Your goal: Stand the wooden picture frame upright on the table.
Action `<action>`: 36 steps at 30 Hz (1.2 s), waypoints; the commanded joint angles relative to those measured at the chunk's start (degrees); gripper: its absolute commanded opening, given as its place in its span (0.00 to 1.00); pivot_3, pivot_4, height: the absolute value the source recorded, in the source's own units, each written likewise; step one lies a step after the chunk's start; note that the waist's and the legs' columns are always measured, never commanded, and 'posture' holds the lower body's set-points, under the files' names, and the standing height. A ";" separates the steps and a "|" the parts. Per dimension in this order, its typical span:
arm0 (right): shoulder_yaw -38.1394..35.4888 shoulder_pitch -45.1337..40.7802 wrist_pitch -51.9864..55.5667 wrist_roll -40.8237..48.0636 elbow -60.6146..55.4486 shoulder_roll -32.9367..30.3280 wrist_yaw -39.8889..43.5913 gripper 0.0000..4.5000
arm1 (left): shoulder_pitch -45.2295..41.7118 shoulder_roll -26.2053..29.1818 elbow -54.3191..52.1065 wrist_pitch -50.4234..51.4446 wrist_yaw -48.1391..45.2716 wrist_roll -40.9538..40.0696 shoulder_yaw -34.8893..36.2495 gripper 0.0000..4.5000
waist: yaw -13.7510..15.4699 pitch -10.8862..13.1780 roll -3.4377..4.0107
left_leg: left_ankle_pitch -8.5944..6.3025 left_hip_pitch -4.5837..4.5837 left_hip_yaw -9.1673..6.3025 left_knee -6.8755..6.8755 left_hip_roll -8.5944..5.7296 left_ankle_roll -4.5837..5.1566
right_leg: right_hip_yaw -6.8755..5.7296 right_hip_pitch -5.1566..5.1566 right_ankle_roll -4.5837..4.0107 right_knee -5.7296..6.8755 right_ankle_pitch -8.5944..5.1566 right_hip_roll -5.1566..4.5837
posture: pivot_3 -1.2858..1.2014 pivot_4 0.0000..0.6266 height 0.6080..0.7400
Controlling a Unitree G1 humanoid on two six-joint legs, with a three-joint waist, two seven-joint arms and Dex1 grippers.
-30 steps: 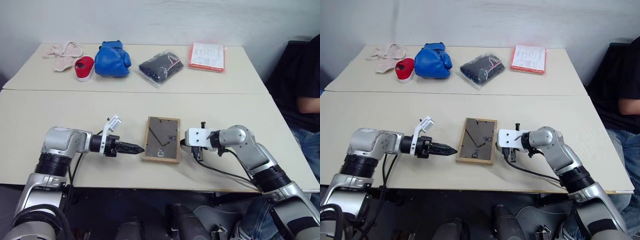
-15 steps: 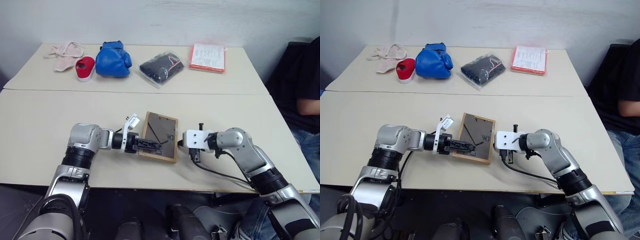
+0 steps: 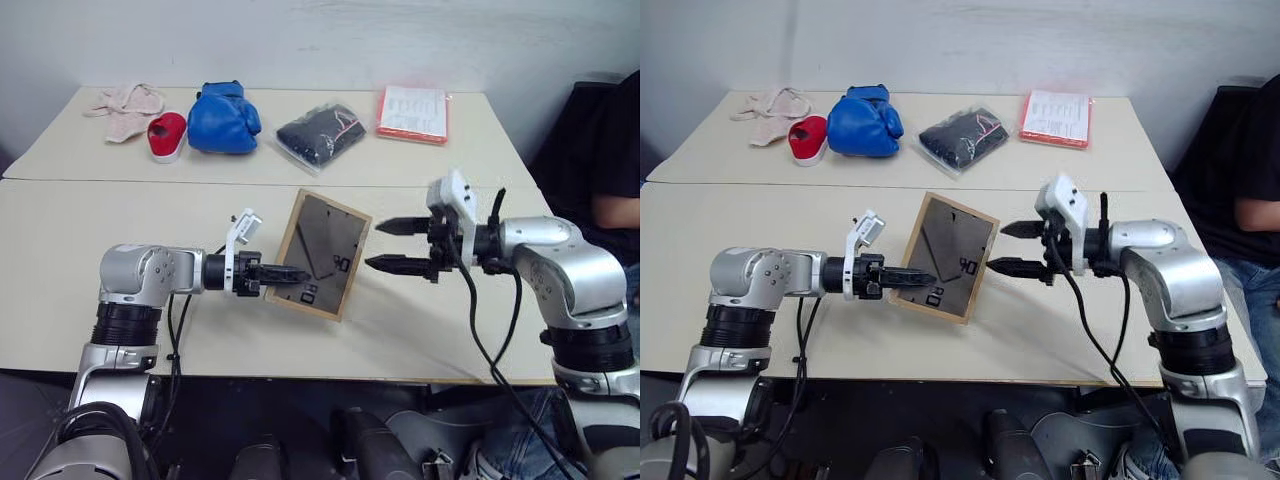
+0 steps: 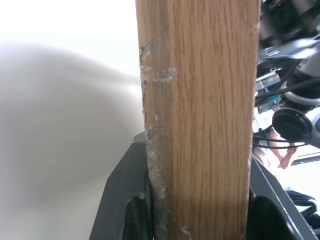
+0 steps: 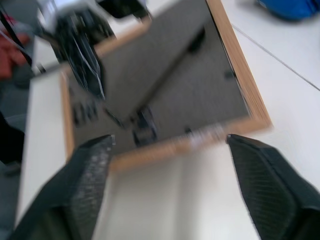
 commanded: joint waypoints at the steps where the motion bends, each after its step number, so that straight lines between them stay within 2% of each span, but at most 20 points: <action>1: -1.27 -3.91 5.48 4.70 0.59 3.12 -4.00 1.00 | -0.45 -0.72 -3.30 -1.53 0.77 -2.35 1.72 0.28 | -0.04 0.00 0.00 | 0.00 -0.03 0.00 0.00 0.00 0.00 | 0.00 -0.03 0.00 -0.01 0.00 0.00 | 0.52 0.24 1.00; 6: 3.67 -4.93 3.80 3.77 1.37 5.58 -5.79 1.00 | -1.01 -1.47 -6.23 -0.37 0.71 -5.65 3.76 0.28 | 0.23 0.00 0.01 | 0.01 -0.49 0.00 0.04 -0.03 0.00 | -0.01 -0.47 0.01 0.02 0.01 -0.03 | 0.52 0.24 1.00; 8: 4.59 -4.22 3.47 6.40 -2.15 5.43 -3.14 1.00 | -1.19 -0.83 -6.44 -0.46 1.32 -5.27 3.42 0.28 | 0.31 0.00 0.01 | 0.07 -0.97 0.01 0.07 -0.04 -0.08 | 0.00 -0.95 0.01 0.11 0.01 -0.04 | 0.52 0.24 1.00; 12: 2.83 -3.58 5.57 12.19 -7.08 5.09 -2.57 1.00 | -1.26 -0.30 -5.26 -1.45 1.84 -4.30 2.48 0.28 | 0.12 0.00 0.01 | 0.09 -1.05 0.00 0.09 -0.03 -0.11 | -0.03 -1.03 0.01 0.12 0.01 -0.04 | 0.52 0.24 1.00; 16: 0.67 -2.09 5.23 13.45 -9.30 2.02 -4.01 1.00 | -1.22 0.10 -4.35 -2.39 1.81 -3.88 1.92 0.28 | 0.22 0.00 0.01 | 0.10 -0.97 -0.02 0.12 -0.03 -0.12 | -0.03 -0.94 0.01 0.14 0.01 -0.04 | 0.52 0.24 1.00; 19: -1.53 0.23 2.55 11.39 -10.39 -2.73 -4.87 1.00 | -1.31 0.27 -3.74 -2.71 2.24 -3.86 2.14 0.28 | 0.45 0.00 0.01 | 0.08 -1.02 -0.03 0.11 -0.04 -0.08 | -0.03 -0.95 0.01 0.07 0.01 -0.04 | 0.52 0.24 1.00; 20: -1.51 1.84 -0.87 8.17 -10.73 -5.67 -4.77 1.00 | -1.40 0.37 -3.53 -2.68 2.29 -3.97 2.25 0.28 | 0.53 0.00 0.01 | 0.07 -1.04 -0.03 0.10 -0.04 -0.07 | -0.03 -0.96 0.01 0.05 0.01 -0.04 | 0.52 0.24 1.00; 22: 0.48 7.57 -18.41 -3.49 -10.22 -12.37 -2.86 1.00 | -1.37 0.83 -3.53 -2.68 1.96 -4.24 2.12 0.28 | 0.83 0.01 -0.01 | 0.04 -1.10 -0.04 0.09 -0.05 -0.02 | -0.04 -0.98 0.02 -0.01 0.01 -0.04 | 0.52 0.24 1.00; 24: 1.78 12.12 -40.07 -13.93 -7.46 -14.68 -3.70 1.00 | -1.37 1.38 -3.70 -2.56 1.49 -4.50 1.68 0.28 | 0.76 0.01 -0.02 | 0.03 -1.23 -0.09 0.09 -0.08 0.03 | -0.07 -1.01 0.10 -0.15 0.06 -0.04 | 0.52 0.24 1.00; 26: 2.52 13.79 -60.53 -23.01 -2.51 -13.76 -9.05 1.00 | -1.54 1.74 -3.74 -2.62 1.15 -4.61 1.25 0.28 | 0.35 0.02 -0.04 | 0.02 -1.24 -0.05 0.10 -0.10 0.06 | -0.03 -0.99 0.17 -0.20 0.09 -0.03 | 0.52 0.24 1.00; 28: 3.80 12.38 -83.32 -36.59 5.18 -12.93 -20.31 1.00 | -1.98 1.91 -3.52 -2.46 0.71 -4.79 0.98 0.28 | -0.30 0.03 -0.06 | 0.03 -1.20 0.09 0.12 -0.12 0.06 | 0.09 -1.00 0.24 -0.15 0.13 -0.03 | 0.52 0.24 1.00; 29: 4.17 11.62 -90.13 -40.78 8.04 -12.73 -23.75 1.00 | -2.14 1.97 -3.42 -2.38 0.54 -4.85 0.93 0.28 | -0.60 0.04 -0.07 | 0.05 -1.18 0.10 0.16 -0.12 0.04 | 0.11 -0.99 0.24 -0.09 0.14 -0.03 | 0.52 0.24 1.00; 30: 5.48 9.80 -97.96 -48.79 11.65 -12.60 -30.05 1.00 | -2.49 1.97 -3.28 -2.12 0.32 -5.01 0.82 0.28 | -0.75 0.05 -0.07 | 0.07 -1.14 0.12 0.17 -0.14 0.02 | 0.14 -1.00 0.24 -0.07 0.14 -0.03 | 0.52 0.24 1.00; 33: 9.17 4.08 -108.18 -67.62 20.45 -11.13 -46.68 1.00 | -3.30 2.19 -3.37 -1.41 -0.61 -5.60 0.18 0.28 | -1.31 0.06 -0.09 | 0.13 -1.06 0.17 0.15 -0.14 -0.06 | 0.21 -1.00 0.21 0.04 0.12 -0.01 | 0.52 0.24 1.00; 36: 12.79 -0.53 -109.43 -79.29 26.77 -9.68 -59.73 1.00 | -3.76 2.66 -3.73 -0.88 -1.27 -6.17 -0.34 0.28 | -1.30 0.05 -0.09 | 0.17 -0.96 0.20 0.07 -0.11 -0.13 | 0.22 -1.01 0.08 0.14 0.05 0.02 | 0.52 0.24 1.00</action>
